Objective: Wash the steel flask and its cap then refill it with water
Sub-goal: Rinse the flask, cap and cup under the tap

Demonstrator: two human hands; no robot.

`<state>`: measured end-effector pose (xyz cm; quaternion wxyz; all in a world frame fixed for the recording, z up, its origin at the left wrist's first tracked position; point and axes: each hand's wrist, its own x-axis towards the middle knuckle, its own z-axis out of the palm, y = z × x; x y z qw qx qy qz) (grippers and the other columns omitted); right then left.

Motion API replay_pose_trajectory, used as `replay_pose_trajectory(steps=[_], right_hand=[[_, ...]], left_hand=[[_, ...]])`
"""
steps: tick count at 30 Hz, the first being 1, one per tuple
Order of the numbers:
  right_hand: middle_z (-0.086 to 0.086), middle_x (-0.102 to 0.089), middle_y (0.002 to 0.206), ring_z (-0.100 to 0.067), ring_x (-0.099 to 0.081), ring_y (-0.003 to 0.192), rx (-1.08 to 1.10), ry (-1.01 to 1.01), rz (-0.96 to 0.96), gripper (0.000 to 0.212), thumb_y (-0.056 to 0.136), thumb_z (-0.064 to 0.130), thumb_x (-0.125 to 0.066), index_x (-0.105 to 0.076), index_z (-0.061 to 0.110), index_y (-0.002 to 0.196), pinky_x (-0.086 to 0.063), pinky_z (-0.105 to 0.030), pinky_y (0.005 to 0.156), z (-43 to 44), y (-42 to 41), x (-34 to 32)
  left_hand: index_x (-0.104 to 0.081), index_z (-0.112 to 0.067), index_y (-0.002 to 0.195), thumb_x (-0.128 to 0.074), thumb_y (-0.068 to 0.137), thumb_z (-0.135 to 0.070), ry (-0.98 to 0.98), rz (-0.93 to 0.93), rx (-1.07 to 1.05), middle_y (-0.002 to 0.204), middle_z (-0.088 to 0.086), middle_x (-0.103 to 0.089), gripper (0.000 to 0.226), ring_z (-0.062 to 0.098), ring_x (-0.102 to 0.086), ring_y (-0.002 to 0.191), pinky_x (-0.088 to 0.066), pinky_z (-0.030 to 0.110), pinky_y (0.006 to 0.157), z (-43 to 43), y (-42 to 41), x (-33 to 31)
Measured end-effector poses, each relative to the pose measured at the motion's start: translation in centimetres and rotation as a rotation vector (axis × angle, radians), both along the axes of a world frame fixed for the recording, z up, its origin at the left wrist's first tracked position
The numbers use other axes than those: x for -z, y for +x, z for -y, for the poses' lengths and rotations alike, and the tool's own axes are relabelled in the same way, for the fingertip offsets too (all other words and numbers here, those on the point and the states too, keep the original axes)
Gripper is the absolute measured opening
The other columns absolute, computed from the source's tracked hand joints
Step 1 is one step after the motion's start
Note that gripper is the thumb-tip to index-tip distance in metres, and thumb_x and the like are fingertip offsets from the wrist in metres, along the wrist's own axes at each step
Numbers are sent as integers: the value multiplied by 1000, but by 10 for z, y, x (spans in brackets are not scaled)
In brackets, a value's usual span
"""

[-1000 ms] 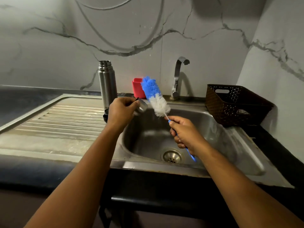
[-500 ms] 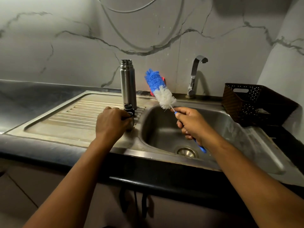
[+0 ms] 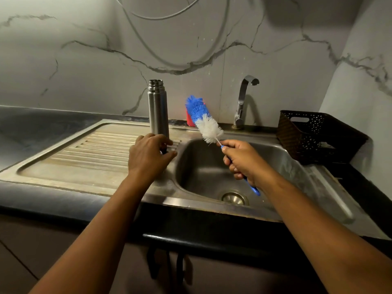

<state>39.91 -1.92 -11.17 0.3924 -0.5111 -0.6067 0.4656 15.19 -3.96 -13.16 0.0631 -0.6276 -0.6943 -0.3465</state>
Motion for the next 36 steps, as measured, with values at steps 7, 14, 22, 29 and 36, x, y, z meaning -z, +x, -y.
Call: replay_pose_trajectory(steps=[7,14,22,29,36], right_hand=[[-6,-60,75,-11,-43,49,47,132,211,21,105,16,-47,-61,29,115,-33,-23,42,-32,11,-53],[-13,-68,98,-19,-59,67,62,282,698,27,101,9,-50,-65,12,123,-44,-26,49,-94,8,-121],[-11,-67,87,-20,-70,66,96,443,1145,29,95,5,-56,-67,9,122,-55,-31,57,-170,-23,-161],[-6,-70,91,-18,-73,65,18,524,1461,28,96,8,-55,-73,17,115,-54,-30,57,-214,-39,-184],[-3,-65,91,-22,-61,79,85,807,1758,18,96,13,-60,-70,21,108,-45,-37,65,-237,-37,-186]], left_hand=[[-71,-19,116,-81,89,-26,-61,665,287,95,-6,-68,29,10,-65,86,-52,28,78,-68,54,-34],[-52,-8,139,-62,98,-9,-337,1366,287,128,13,-61,41,25,-62,113,-56,38,83,-160,65,-36],[-52,-7,137,-45,98,0,-301,1563,236,106,9,-59,40,23,-63,103,-57,43,88,-234,52,-12],[-47,-19,145,-31,99,2,-189,1664,231,102,9,-61,53,25,-60,90,-51,47,90,-275,56,-10],[-36,-30,155,-31,102,3,-179,1691,238,139,15,-55,63,34,-60,119,-54,55,97,-287,59,-12]])
